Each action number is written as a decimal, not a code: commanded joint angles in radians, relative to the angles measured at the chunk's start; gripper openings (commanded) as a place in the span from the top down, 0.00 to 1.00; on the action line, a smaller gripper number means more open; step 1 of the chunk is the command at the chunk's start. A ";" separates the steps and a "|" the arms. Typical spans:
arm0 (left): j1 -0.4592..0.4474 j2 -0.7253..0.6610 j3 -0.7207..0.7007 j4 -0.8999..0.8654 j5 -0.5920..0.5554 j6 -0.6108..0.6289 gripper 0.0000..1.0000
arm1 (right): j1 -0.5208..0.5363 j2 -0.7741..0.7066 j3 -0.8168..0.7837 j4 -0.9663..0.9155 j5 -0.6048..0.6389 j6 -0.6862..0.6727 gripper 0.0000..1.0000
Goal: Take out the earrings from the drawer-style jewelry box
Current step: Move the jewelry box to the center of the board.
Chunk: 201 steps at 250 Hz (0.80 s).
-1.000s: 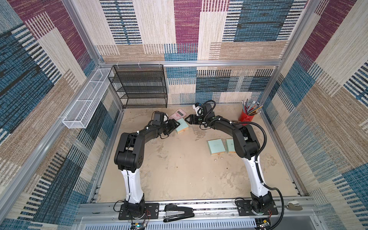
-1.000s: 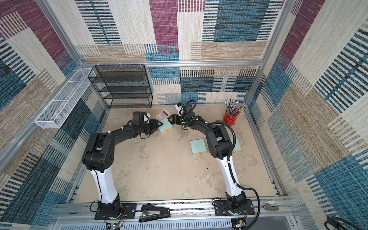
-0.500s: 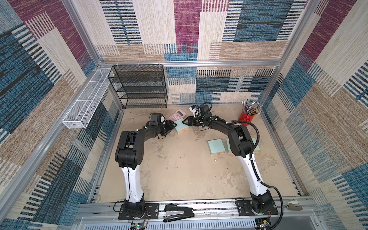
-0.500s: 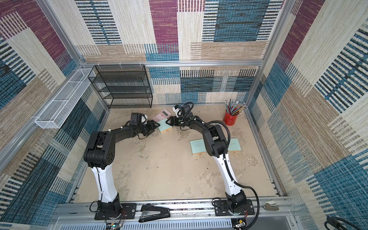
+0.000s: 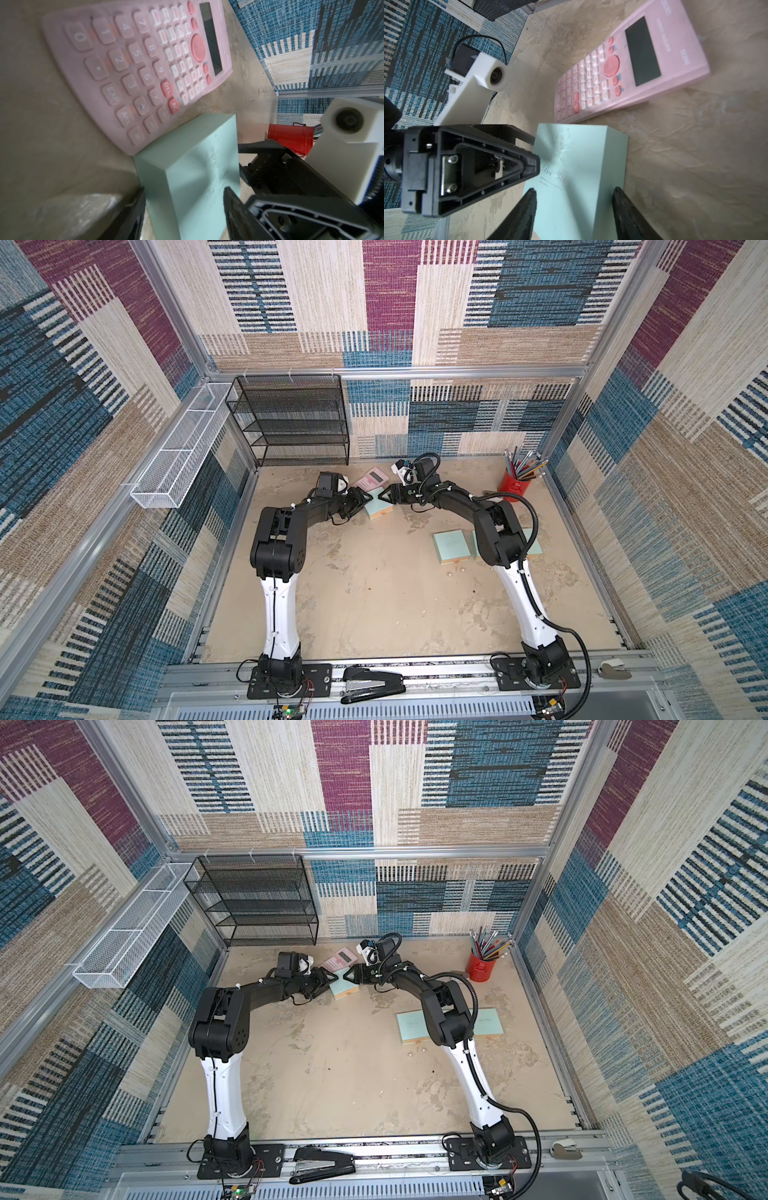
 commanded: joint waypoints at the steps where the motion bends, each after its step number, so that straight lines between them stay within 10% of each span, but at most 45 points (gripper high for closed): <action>1: -0.004 -0.016 -0.024 0.074 0.076 -0.013 0.40 | 0.020 -0.028 -0.031 -0.003 -0.032 -0.026 0.41; 201: -0.016 -0.403 -0.691 0.340 0.106 -0.173 0.43 | 0.223 -0.568 -0.961 0.488 0.124 0.232 0.45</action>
